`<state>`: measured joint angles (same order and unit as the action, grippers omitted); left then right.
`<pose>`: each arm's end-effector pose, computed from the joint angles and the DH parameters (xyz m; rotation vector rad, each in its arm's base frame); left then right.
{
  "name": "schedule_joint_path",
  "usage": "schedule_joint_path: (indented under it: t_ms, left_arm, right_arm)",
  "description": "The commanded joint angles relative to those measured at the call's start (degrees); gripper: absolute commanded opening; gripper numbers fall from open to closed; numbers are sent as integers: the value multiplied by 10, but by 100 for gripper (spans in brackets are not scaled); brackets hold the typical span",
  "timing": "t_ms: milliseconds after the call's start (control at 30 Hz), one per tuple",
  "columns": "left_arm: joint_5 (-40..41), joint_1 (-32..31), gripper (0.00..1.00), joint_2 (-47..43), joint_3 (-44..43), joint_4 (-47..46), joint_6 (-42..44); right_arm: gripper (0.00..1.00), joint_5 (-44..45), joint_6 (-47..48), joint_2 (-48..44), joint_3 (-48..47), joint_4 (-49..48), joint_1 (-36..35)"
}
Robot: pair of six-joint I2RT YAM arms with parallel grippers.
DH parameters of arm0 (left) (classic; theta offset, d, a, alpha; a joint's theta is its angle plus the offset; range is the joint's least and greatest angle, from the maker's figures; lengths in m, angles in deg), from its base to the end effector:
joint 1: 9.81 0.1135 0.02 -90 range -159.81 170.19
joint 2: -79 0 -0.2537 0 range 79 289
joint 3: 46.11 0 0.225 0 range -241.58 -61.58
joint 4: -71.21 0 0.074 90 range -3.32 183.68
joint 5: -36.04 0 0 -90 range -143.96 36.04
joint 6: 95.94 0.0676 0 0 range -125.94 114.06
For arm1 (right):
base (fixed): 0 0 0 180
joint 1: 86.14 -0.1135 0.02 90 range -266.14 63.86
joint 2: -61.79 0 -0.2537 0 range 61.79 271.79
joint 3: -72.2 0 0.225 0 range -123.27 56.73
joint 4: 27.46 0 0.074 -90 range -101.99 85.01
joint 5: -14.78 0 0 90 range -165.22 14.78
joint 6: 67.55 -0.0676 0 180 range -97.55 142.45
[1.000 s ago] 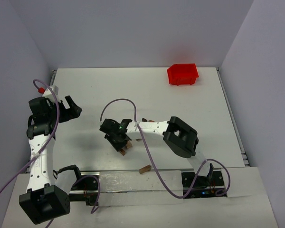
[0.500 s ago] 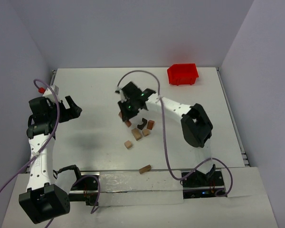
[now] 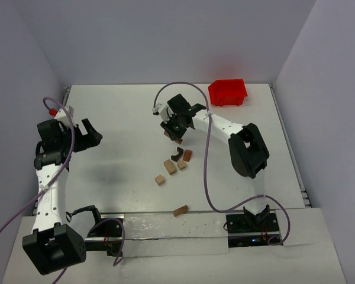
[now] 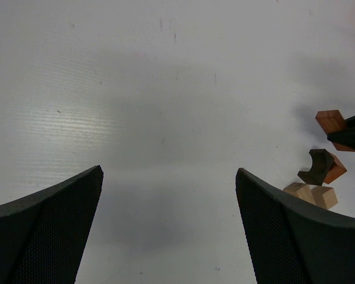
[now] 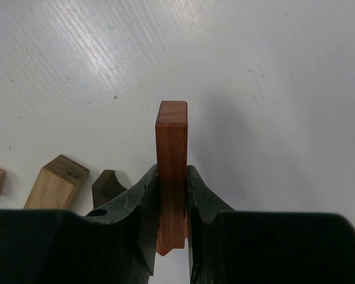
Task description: Build the wood block tower
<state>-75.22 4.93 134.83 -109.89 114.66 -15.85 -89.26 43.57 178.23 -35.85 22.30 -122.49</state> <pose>0.2111 0.0302 0.2750 -0.2564 2.1489 -0.3572 0.3360 0.2676 0.1893 -1.3264 2.2297 0.4145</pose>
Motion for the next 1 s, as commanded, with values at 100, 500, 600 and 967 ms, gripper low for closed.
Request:
schedule_joint_path:
  t_ms: [100,500,600,967]
  left_arm:
    - [-4,4,99,-18,-9,-19,12]
    - [-7,4,99,-20,-6,-25,7]
    - [-8,5,99,-20,-5,-26,8]
    - [-11,4,99,-16,2,-33,3]
  right_arm:
    - [0,-16,93,48,-4,-7,-15]
    - [0,-49,123,-6,125,20,-126]
    - [0,-62,101,-26,162,23,-151]
    - [0,-125,-85,-97,192,-26,-145]
